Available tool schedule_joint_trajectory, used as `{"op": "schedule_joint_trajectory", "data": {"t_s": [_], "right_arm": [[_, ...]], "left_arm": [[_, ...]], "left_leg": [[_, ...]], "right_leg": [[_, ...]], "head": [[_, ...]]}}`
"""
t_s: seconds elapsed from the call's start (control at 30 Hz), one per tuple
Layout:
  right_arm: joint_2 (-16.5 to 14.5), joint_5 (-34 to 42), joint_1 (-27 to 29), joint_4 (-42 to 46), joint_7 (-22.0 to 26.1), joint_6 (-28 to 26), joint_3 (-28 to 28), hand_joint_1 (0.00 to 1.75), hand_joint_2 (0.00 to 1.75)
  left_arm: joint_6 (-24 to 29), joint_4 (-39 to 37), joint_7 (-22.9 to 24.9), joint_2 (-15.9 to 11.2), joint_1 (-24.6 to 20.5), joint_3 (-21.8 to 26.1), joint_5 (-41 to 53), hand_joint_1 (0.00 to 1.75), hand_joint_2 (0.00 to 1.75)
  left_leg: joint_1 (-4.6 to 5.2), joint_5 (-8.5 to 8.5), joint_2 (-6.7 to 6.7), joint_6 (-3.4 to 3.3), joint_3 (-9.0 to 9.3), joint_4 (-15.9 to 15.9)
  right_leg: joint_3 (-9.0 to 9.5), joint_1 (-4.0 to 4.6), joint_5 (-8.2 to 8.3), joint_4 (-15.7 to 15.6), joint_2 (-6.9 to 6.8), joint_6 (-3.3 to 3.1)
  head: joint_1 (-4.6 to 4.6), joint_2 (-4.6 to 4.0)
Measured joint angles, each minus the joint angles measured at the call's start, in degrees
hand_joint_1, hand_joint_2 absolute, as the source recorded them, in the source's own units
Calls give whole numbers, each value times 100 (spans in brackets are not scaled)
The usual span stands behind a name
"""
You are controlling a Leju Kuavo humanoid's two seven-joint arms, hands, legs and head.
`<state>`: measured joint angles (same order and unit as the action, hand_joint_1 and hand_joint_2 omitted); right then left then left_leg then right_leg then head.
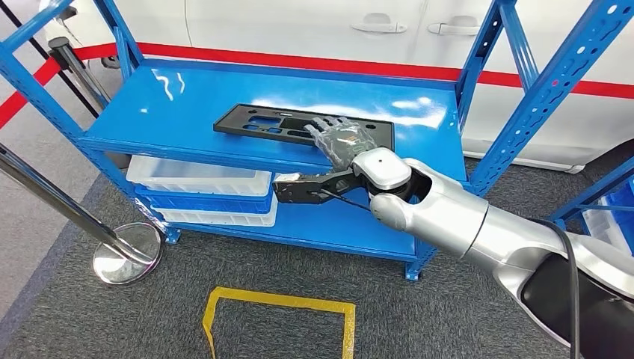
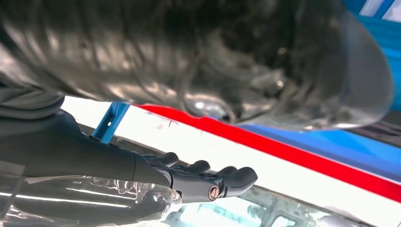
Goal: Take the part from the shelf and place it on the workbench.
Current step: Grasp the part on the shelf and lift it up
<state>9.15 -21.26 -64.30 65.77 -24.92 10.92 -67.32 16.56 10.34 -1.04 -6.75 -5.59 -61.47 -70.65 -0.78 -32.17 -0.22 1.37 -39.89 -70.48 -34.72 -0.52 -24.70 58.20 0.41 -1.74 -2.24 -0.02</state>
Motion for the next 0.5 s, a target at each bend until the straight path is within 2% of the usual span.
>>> {"op": "schedule_joint_trajectory", "data": {"t_s": [0.03, 0.07, 0.1, 0.17, 0.2, 0.27, 0.37, 0.43, 0.5], "right_arm": [[1, 14, 20, -1, 0, -5, 2, 0, 0], [2, 22, 38, -1, 0, -8, 6, 0, 0], [3, 26, 49, -1, 0, -10, 13, 0, 0], [3, 30, 53, -1, 0, -17, 40, 0, 0], [4, 34, 49, -1, -1, -23, 54, 0, 0], [5, 50, 45, -3, -1, -39, 69, 0, 0], [7, 68, 42, -8, 2, -65, 76, 0, 0], [10, 69, 29, -10, 2, -79, 83, 0, 0], [11, 69, 33, -18, 8, -86, 82, 0, 0]], "left_arm": [[1, 0, 1, -1, 5, -1, -1, 0, 0], [1, 0, 1, -1, 12, -1, -1, 0, 0], [1, 0, 1, 0, 18, -2, -1, 0, 0], [1, 0, 1, -2, 21, -2, -1, 0, 0], [1, 0, 1, -4, 19, -2, -1, 0, 0], [2, 0, 2, -5, 8, -2, -1, 0, 0], [3, 0, 3, -3, 3, -2, -3, 0, 0], [3, 0, 3, -1, 6, -2, -5, 0, 0], [2, 0, 3, 0, 1, -3, -5, 0, 0]], "left_leg": [[-2, -40, 0, 13, -154, -249], [-5, 34, 1, 21, -214, -292], [-9, 211, 1, 21, -162, -109], [-10, 618, 1, -1, 155, 613], [0, 723, -4, -27, 306, 938], [26, 727, -15, -88, 437, 1204], [8, 727, -10, -184, 478, 1261], [-13, 730, -1, -246, 524, 1303], [-8, 713, 1, -288, 538, 1306]], "right_leg": [[9, 2, -11, 4, 3, -5], [19, 2, -25, 10, 7, -5], [34, 0, -44, 19, 12, 0], [70, 5, -92, 44, 21, 28], [77, 13, -116, 60, 24, 49], [73, 28, -135, 63, 27, 99], [70, 33, -182, 86, 22, 172], [-104, 32, -399, 468, 13, 220], [-499, 24, -697, 1214, 8, 240]], "head": [[1, 0], [1, 0], [0, 0], [1, 0], [1, 0], [2, 0], [9, 0], [21, 0], [27, 0]]}}
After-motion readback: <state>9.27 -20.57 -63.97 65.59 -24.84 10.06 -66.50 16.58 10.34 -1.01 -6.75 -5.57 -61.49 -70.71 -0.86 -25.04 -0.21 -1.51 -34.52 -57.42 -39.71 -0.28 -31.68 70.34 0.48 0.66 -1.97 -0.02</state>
